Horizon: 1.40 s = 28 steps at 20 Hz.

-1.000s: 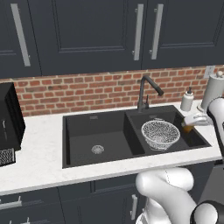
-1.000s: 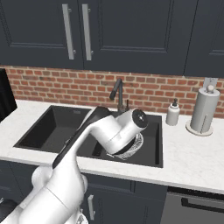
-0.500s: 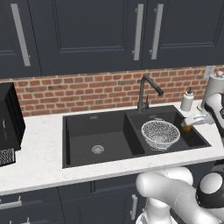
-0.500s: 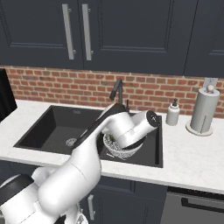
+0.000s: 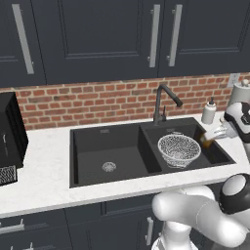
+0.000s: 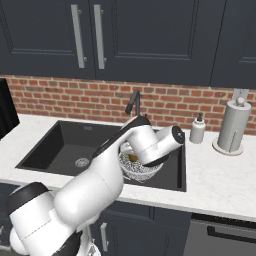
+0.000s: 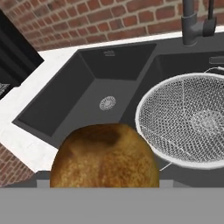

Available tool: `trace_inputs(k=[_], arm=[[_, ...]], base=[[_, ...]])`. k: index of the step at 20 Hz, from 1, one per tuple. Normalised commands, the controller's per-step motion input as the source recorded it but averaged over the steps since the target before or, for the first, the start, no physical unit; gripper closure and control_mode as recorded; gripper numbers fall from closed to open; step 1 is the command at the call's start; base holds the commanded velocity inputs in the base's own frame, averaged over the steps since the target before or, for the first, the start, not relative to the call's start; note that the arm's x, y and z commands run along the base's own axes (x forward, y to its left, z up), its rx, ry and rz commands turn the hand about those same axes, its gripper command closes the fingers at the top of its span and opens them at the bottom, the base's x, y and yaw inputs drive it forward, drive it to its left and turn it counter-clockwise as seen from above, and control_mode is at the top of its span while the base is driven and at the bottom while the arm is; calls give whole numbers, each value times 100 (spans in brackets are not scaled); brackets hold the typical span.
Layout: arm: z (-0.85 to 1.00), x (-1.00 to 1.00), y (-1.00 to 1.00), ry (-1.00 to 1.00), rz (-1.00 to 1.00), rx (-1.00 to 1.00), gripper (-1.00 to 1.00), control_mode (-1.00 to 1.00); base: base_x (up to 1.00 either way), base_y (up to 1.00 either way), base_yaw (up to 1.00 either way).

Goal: Put the colander in the sink, put the pear in the colander, and turn on the sink faucet and pour water over the colander.

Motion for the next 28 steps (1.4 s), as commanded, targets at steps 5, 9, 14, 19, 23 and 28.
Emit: trace_inputs(k=[5,9,14,19,23,28], arm=[[-34,16,0,0,0,-4,100,-100],[-37,19,0,0,0,-4,100,-100],[-38,31,0,0,0,-3,100,-100],[-35,30,0,0,0,-2,100,-100],[-29,28,0,0,0,0,100,-100],[-30,24,0,0,0,0,100,-100]], base=[[0,0,0],[0,0,0],[0,0,0],[0,0,0],[0,0,0],[0,0,0]])
